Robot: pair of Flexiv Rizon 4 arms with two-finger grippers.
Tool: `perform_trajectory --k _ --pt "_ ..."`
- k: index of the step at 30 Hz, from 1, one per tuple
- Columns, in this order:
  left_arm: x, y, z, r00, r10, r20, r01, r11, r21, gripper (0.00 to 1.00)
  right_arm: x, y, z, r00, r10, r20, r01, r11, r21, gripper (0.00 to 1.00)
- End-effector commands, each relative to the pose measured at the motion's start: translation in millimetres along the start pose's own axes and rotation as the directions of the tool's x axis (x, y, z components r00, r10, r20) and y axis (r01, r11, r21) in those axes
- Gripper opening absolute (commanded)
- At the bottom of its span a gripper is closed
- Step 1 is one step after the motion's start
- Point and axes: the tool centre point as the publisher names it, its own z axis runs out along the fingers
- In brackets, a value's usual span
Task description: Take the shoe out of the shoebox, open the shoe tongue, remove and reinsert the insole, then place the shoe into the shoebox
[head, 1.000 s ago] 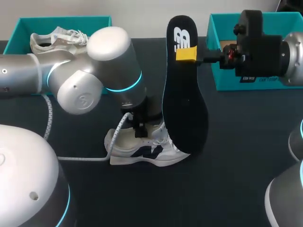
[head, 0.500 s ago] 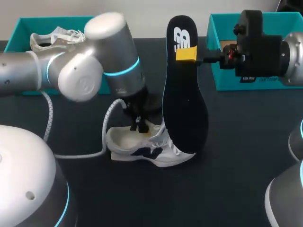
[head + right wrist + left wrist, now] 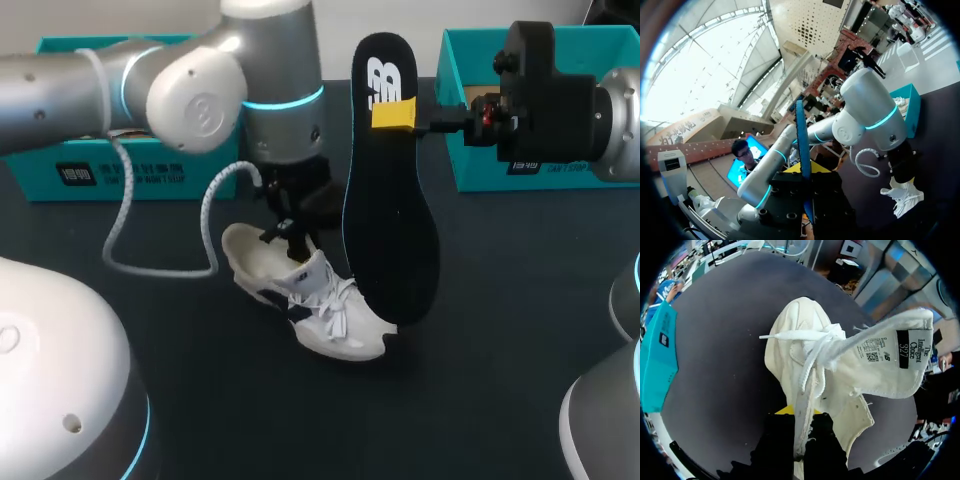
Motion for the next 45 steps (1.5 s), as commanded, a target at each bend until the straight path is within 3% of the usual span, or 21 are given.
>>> perform_trajectory --k 1,20,27,36,45 --pt "-3.9 -4 -13 0.839 0.512 -0.184 -0.543 0.808 -0.227 0.0 -0.6 1.3 5 1.0 0.002 0.002 -0.002 1.0 0.001 0.0" --pt "-3.9 -4 -13 0.839 0.512 -0.184 -0.543 0.808 -0.227 0.0 -0.6 1.3 5 1.0 0.002 0.002 -0.002 1.0 0.001 0.0" --pt "-16.4 -10 -8 0.82 0.534 -0.205 -0.568 0.8 -0.192 0.0 -0.6 1.3 5 1.0 0.002 0.002 -0.002 1.0 0.001 0.0" --pt "-46.2 -23 -1 0.742 0.602 -0.295 -0.658 0.736 -0.155 0.0 -0.6 1.3 5 1.0 0.002 0.002 -0.002 1.0 0.001 0.0" --pt "-65.5 -29 12 0.734 0.594 -0.328 -0.66 0.738 -0.141 0.0 -0.6 1.3 5 1.0 0.002 0.002 -0.002 1.0 0.001 0.0"
